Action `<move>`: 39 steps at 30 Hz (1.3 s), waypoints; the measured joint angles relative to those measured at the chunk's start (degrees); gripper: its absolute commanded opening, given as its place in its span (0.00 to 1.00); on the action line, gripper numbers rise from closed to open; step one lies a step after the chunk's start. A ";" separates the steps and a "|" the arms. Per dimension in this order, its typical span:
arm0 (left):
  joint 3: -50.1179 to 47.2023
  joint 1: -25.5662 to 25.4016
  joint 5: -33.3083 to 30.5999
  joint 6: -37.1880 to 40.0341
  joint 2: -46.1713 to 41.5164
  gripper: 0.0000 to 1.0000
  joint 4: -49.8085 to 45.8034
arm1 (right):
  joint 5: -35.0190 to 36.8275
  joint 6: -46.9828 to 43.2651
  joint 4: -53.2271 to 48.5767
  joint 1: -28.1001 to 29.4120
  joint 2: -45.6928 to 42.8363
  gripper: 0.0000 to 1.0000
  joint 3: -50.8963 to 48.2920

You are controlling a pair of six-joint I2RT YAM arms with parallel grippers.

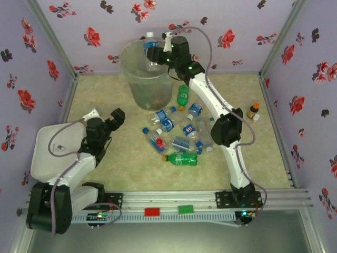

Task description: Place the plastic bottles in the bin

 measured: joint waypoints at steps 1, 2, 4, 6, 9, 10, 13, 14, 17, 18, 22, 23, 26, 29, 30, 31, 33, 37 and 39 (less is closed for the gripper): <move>-0.02 0.00 0.00 0.17 -0.28 1.00 -0.42 | 0.57 -0.42 -0.59 0.24 0.28 0.58 0.11; -0.02 0.00 0.00 0.26 -0.55 1.00 -0.79 | 0.81 -0.85 -0.96 0.37 0.52 0.64 0.13; -0.04 0.00 0.00 0.48 -0.87 1.00 -1.22 | 0.87 -1.81 -1.53 0.50 0.76 0.74 0.15; -0.04 0.02 0.00 0.81 -0.96 1.00 -1.29 | 1.01 -2.64 -1.88 0.50 0.92 0.79 0.42; -0.04 0.04 0.00 0.96 -0.96 1.00 -1.66 | 1.07 -3.43 -2.32 0.50 1.14 0.83 1.68; -0.04 0.04 0.00 0.98 -0.96 1.00 -1.79 | 1.09 -3.48 -2.47 0.50 1.14 0.84 2.10; -0.04 0.04 0.02 1.09 -0.96 1.00 -1.84 | 1.25 -3.91 -2.45 0.50 1.14 0.86 2.99; -0.04 0.04 0.02 1.11 -0.96 1.00 -1.84 | 1.29 -4.15 -2.47 0.50 1.03 0.86 3.06; -0.04 0.04 0.92 1.44 -0.96 1.00 -1.84 | 1.92 -4.98 -3.34 0.50 0.55 0.88 3.04; -0.04 0.04 1.36 1.60 -0.96 1.00 -1.84 | 2.19 -5.33 -3.78 0.50 0.13 0.89 2.99; -0.02 -0.09 3.50 2.29 -0.96 1.00 -1.60 | 3.04 -6.67 -4.66 0.50 -5.16 0.96 -1.84; -0.02 -0.28 3.93 2.51 -0.96 1.00 -1.27 | 3.32 -7.06 -4.72 0.50 -7.63 0.97 -4.22; 0.20 -1.79 4.63 3.06 -0.94 1.00 -0.72 | 4.33 -8.07 -4.13 0.50 -15.85 1.00 -12.13; 1.01 -4.81 5.09 3.43 0.07 0.99 0.35 | 5.81 -8.68 -2.54 0.50 -24.68 1.00 -21.14; 1.60 -6.16 5.20 3.54 0.92 0.99 0.66 | 6.56 -8.87 -2.27 0.50 -27.43 1.00 -23.96; 2.29 -7.50 5.20 3.74 1.90 0.99 0.87 | 7.21 -8.98 -1.77 0.50 -29.70 1.00 -26.49; 4.42 -10.67 5.16 4.39 4.61 0.98 1.05 | 9.31 -9.16 -0.98 0.50 -34.49 1.00 -32.70; 10.14 -17.27 4.63 5.99 11.30 0.96 1.40 | 13.97 -9.42 0.07 0.28 -41.48 1.00 -45.22; 14.19 -20.44 4.42 6.36 15.67 0.94 1.40 | 16.76 -9.38 -0.04 -0.13 -44.41 1.00 -52.11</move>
